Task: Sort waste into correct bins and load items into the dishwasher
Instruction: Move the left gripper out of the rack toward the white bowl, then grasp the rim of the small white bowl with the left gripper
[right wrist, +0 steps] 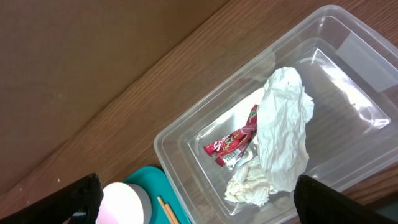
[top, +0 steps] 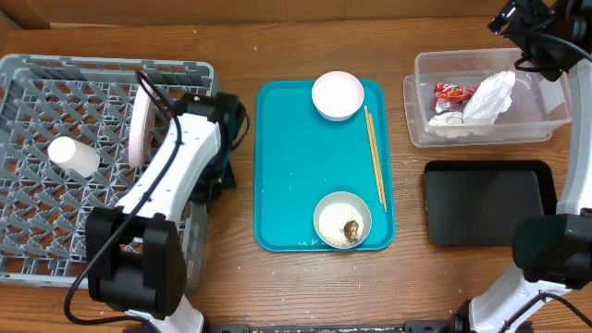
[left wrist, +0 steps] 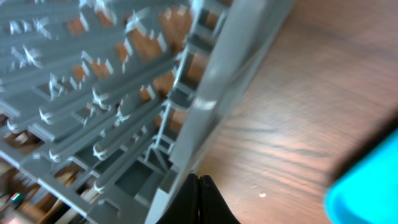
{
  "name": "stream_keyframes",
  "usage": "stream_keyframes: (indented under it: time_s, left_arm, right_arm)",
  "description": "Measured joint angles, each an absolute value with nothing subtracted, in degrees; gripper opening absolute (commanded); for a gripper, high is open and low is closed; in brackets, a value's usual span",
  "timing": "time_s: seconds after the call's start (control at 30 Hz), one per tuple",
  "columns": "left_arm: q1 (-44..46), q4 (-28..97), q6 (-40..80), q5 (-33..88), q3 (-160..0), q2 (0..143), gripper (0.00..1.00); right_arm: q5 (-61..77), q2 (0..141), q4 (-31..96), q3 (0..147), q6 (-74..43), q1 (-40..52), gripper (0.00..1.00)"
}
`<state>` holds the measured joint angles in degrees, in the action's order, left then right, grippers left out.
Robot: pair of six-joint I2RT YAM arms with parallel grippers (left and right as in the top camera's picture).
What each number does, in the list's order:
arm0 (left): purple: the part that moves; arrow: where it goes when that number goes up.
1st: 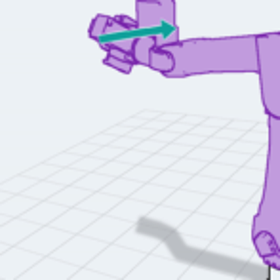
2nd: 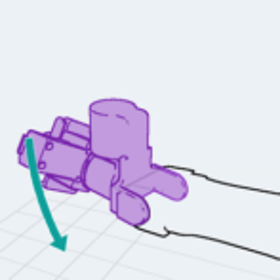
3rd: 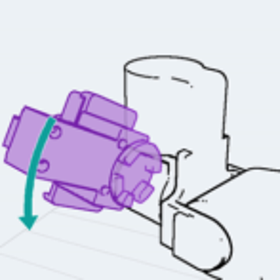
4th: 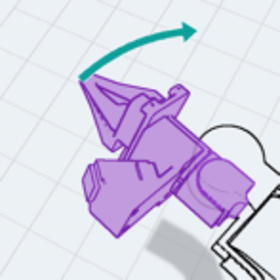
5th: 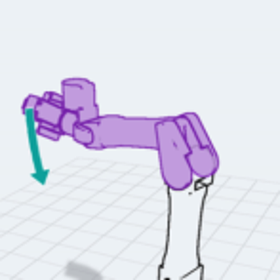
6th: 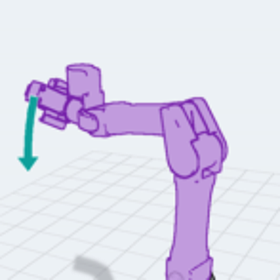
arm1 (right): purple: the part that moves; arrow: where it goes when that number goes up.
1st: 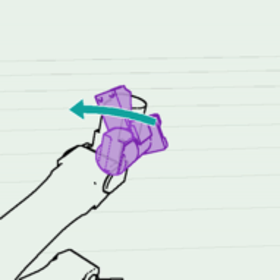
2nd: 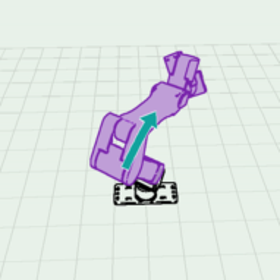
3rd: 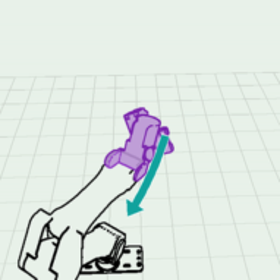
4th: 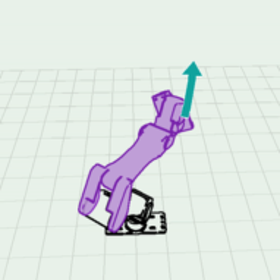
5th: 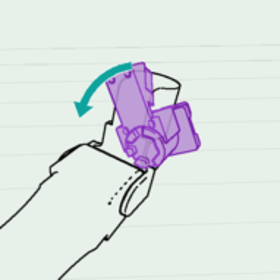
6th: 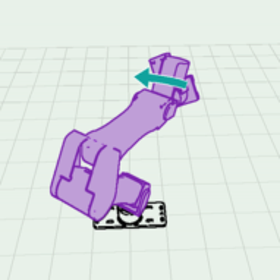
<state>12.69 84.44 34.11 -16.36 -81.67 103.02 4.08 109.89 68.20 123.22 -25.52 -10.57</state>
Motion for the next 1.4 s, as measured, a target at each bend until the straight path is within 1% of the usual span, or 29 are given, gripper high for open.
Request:
stream_keyframes:
  time_s: [0.2,0.23,0.27,0.3,0.33,0.37,0.4,0.43,0.53,0.57,0.6,0.73,0.8,0.93,1.03,1.13,1.17,1.27,1.4]
  left_arm:
    - [12.8,82.0,30.0,-9.0,-92.8,103.0,0.04]
    - [12.8,80.9,29.2,-7.4,-94.2,103.0,0.05]
    - [12.8,79.1,27.9,-5.2,-95.8,103.0,0.09]
    - [13.1,77.1,26.5,-2.9,-97.1,103.0,0.18]
    - [13.2,74.1,25.1,-0.1,-97.7,103.0,0.32]
    - [13.6,70.5,23.4,3.3,-98.3,103.0,0.51]
    - [14.0,67.6,21.8,5.9,-98.5,103.0,0.61]
    - [14.5,64.9,20.4,8.2,-98.5,103.0,0.65]
    - [16.7,57.7,17.1,13.1,-98.5,103.1,0.66]
    - [18.1,53.1,14.8,14.8,-98.7,103.4,0.68]
    - [18.3,52.4,14.5,15.1,-98.7,103.5,0.69]
    - [22.2,43.1,7.5,16.8,-98.9,106.6,0.73]
    - [24.4,39.9,4.0,17.0,-98.9,109.2,0.73]
    - [28.4,37.7,-2.0,13.0,-98.9,114.7,0.75]
    - [31.4,40.6,-6.1,8.2,-100.3,119.2,0.77]
    - [33.3,43.1,-9.1,4.9,-104.5,123.8,0.74]
    - [33.7,43.2,-9.7,4.0,-106.6,125.3,0.74]
    - [33.6,39.5,-11.5,2.7,-109.4,126.3,0.76]
    - [33.3,35.7,-13.9,1.8,-110.8,126.5,0.71]
  right_arm:
    - [4.1,109.9,68.2,123.2,-25.5,-10.6,1.0]
    - [4.1,109.9,68.2,123.2,-25.5,-10.6,1.0]
    - [4.1,109.9,68.2,123.2,-25.5,-10.6,1.0]
    - [4.1,109.9,68.2,123.2,-25.5,-10.6,1.0]
    - [4.1,109.9,68.2,123.2,-25.5,-10.6,1.0]
    - [4.1,109.9,68.2,123.2,-25.5,-10.6,1.0]
    - [4.1,109.9,68.2,123.2,-25.5,-10.6,1.0]
    - [4.1,109.9,68.2,123.2,-25.5,-10.6,1.0]
    - [4.1,109.9,68.2,123.2,-25.5,-10.6,1.0]
    - [4.1,109.9,68.2,123.2,-25.5,-10.6,1.0]
    - [4.1,109.9,68.2,123.2,-25.5,-10.6,1.0]
    - [4.1,109.9,68.2,123.2,-25.5,-10.5,1.0]
    - [4.1,109.9,68.2,123.2,-25.5,-10.6,1.0]
    - [4.1,109.9,68.2,123.2,-25.5,-10.6,1.0]
    - [4.1,109.9,68.2,123.2,-25.5,-10.6,1.0]
    - [4.1,109.9,68.2,123.2,-25.5,-10.6,1.0]
    - [4.1,109.9,68.2,123.2,-25.5,-10.6,1.0]
    - [4.1,109.9,68.2,123.2,-25.5,-10.6,1.0]
    - [4.1,109.9,68.2,123.2,-25.5,-10.6,1.0]
